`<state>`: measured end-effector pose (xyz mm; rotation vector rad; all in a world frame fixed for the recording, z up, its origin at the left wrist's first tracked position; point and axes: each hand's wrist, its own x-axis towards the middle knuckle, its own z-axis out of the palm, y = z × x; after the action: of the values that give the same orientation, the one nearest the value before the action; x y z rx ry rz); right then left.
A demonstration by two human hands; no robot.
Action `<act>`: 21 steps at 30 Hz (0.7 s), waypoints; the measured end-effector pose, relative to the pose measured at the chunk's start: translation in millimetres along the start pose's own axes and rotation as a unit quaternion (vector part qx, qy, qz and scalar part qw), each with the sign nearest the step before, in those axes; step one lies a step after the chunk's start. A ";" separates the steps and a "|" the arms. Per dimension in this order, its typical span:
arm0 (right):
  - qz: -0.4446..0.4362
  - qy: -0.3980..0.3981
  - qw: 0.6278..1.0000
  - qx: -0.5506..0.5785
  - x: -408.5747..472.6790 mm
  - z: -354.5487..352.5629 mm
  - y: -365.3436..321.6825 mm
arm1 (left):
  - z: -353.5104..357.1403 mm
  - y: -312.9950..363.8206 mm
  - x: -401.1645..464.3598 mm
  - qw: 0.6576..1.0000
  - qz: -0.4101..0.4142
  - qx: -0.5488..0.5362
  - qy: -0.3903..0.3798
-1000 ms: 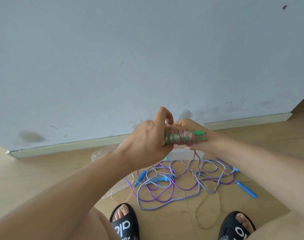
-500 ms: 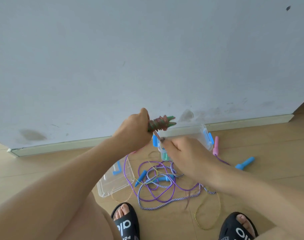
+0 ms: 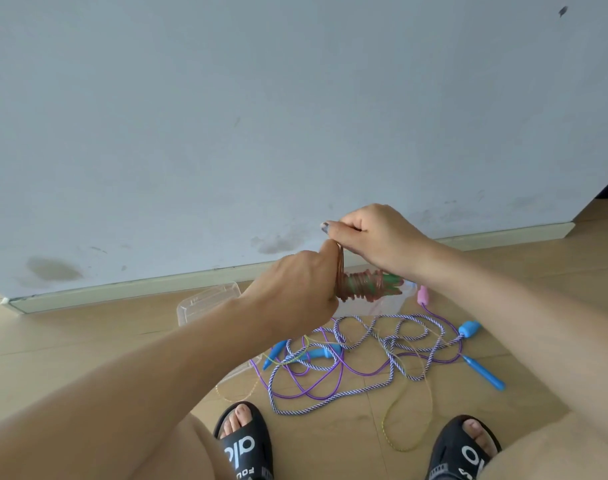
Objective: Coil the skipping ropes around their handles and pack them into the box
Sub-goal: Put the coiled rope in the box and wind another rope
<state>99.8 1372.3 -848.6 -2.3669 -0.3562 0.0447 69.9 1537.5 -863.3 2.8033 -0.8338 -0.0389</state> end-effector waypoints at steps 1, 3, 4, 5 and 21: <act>0.029 -0.019 0.999 0.038 1.7 1.3 4.7 | -2.0 -1.5 0.1 0.999 -0.003 -0.032 0.017; 0.072 -0.073 0.986 0.135 0.0 5.0 11.3 | -6.7 -4.2 0.6 0.995 0.004 -0.080 0.054; 0.074 -0.094 0.980 0.156 -2.8 7.5 12.7 | -9.4 -4.3 0.5 0.993 0.005 -0.102 0.066; 0.069 -0.097 0.981 0.151 -6.4 10.9 13.0 | -11.4 -4.0 1.0 0.989 0.000 -0.124 0.075; -0.061 0.075 0.990 -0.100 -35.7 -4.1 -41.4 | -1.8 -33.5 15.2 0.994 -0.064 0.089 0.004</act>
<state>56.0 1388.8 -820.1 -2.5205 -0.4500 -0.2349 100.8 1557.0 -868.2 3.0190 -0.6866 0.0271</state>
